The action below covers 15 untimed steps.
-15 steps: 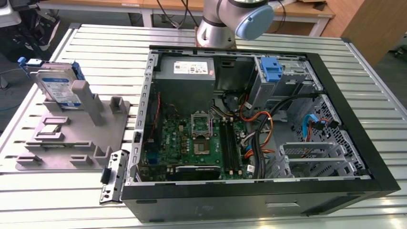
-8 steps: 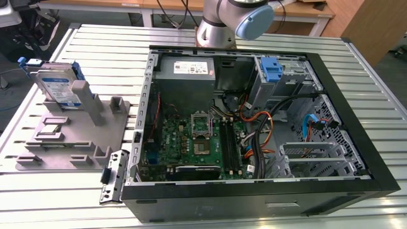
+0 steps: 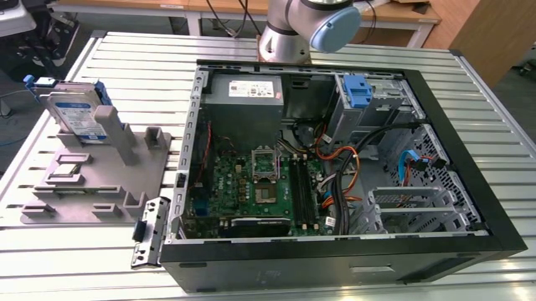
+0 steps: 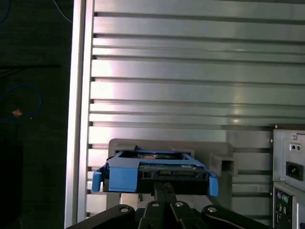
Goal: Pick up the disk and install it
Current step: 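Pick up the disk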
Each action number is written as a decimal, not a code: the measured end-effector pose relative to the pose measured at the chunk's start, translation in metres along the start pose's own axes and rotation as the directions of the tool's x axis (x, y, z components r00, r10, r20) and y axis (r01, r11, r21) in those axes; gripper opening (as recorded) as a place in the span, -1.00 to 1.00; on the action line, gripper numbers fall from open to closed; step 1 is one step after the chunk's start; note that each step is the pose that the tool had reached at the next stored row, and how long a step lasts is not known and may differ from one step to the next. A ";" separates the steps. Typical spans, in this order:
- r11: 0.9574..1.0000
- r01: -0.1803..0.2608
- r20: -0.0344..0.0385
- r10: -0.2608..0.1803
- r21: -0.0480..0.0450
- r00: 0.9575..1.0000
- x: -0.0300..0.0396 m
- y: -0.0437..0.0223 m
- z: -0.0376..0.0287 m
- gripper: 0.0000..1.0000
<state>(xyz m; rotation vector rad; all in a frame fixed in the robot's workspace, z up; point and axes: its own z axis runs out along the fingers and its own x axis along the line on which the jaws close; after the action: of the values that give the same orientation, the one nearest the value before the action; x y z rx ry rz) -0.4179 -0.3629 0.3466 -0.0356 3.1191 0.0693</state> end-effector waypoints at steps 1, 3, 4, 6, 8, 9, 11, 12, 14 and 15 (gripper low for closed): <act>1.000 0.013 -0.001 -0.013 0.000 1.000 0.0000 0.0000 0.0000 -0.80; 0.999 0.040 -0.002 -0.040 -0.001 0.999 0.0000 0.0000 0.0000 -0.80; 0.999 0.051 -0.002 -0.051 -0.001 0.999 0.0000 0.0000 0.0001 -0.80; 0.998 0.068 -0.003 -0.068 -0.002 0.998 0.0000 0.0000 0.0001 -0.80; 0.997 0.077 -0.003 -0.077 -0.002 0.997 0.0000 0.0000 0.0000 -0.80; 0.997 0.081 -0.003 -0.081 -0.002 0.997 0.0000 0.0000 0.0000 -0.80; 0.997 0.083 -0.004 -0.083 -0.002 0.997 0.0000 0.0000 0.0000 -0.80; 0.997 0.083 -0.004 -0.083 -0.002 0.997 0.0000 0.0000 0.0000 -0.80; 0.997 0.083 -0.004 -0.083 -0.002 0.997 0.0000 0.0000 0.0000 -0.80; 0.997 0.083 -0.004 -0.083 -0.002 0.997 0.0000 0.0000 0.0000 -0.80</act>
<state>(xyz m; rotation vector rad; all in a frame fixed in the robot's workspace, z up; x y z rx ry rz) -0.4179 -0.3629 0.3466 -0.1654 3.1167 0.0707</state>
